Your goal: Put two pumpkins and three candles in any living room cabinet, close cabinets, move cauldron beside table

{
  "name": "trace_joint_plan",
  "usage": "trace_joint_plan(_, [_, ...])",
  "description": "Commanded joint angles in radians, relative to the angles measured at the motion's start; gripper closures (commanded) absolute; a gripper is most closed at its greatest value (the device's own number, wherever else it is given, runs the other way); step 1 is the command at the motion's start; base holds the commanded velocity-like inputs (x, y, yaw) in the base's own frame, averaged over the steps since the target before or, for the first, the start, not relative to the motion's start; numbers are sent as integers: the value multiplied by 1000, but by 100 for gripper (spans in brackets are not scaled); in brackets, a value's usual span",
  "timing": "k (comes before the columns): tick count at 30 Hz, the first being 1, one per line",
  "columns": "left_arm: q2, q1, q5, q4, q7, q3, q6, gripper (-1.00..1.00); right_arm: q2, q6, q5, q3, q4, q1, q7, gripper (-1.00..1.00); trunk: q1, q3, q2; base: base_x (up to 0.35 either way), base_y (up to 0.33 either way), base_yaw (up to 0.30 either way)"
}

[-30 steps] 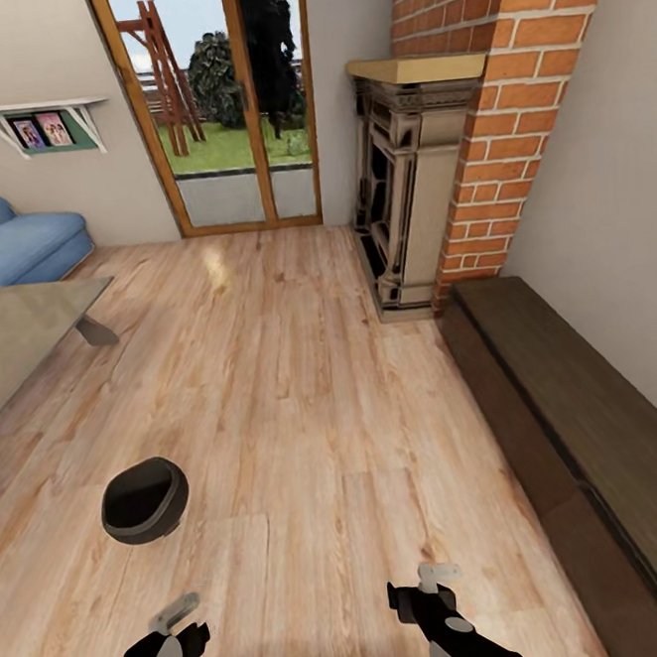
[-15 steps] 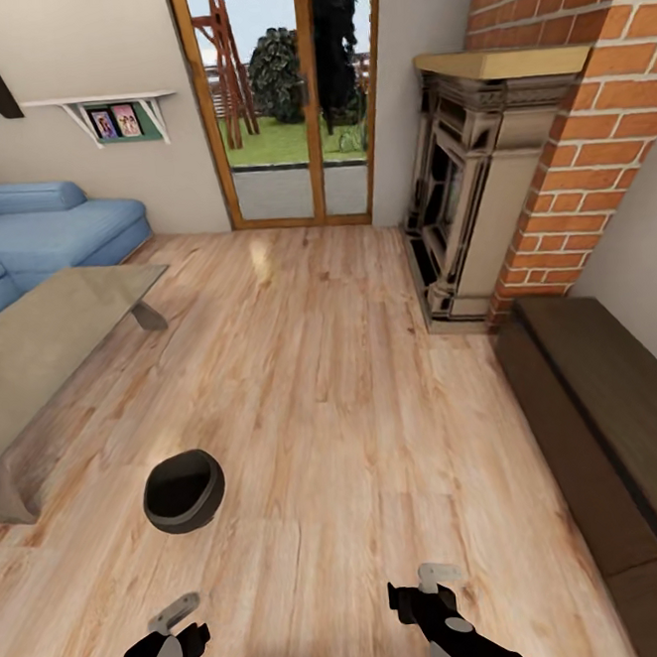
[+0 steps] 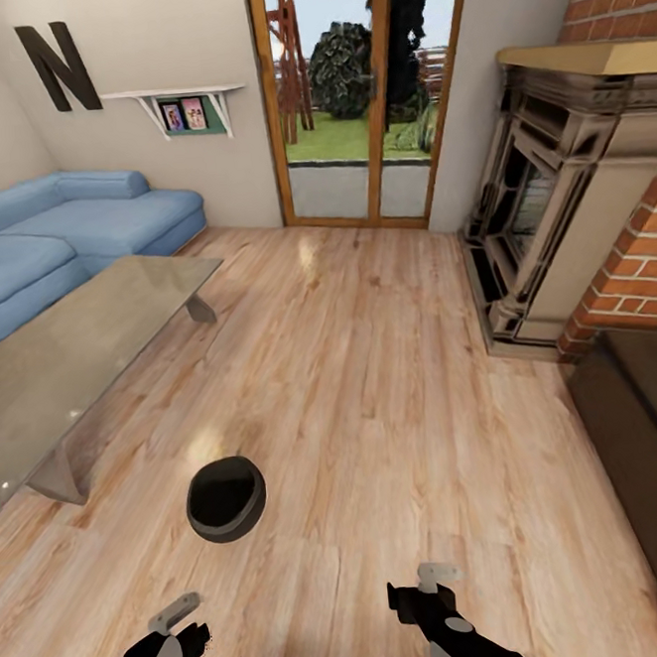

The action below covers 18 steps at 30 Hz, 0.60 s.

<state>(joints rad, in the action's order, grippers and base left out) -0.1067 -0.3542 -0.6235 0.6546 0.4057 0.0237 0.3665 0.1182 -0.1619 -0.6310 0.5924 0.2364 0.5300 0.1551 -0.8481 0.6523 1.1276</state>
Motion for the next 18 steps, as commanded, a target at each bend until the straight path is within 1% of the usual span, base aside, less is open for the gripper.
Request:
trace_joint_plan(1, [-1,0,-8,2,7,2,3,-100,0,-4,-9,9,0,1,5,-100,-1,1,0,320,148,292])
trace_joint_plan(7, [-1,0,-7,2,7,3,3,-100,0,-3,-9,9,0,1,4,-100,-1,1,0,320,116,292])
trace_joint_plan(14, [0,0,-7,-2,7,3,3,-100,0,-2,-9,9,0,1,4,-100,-1,1,0,325,12,292])
trace_joint_plan(18, [1,0,-4,-37,7,5,2,-100,0,-2,-9,9,0,1,2,-100,-1,1,0,326,1,292])
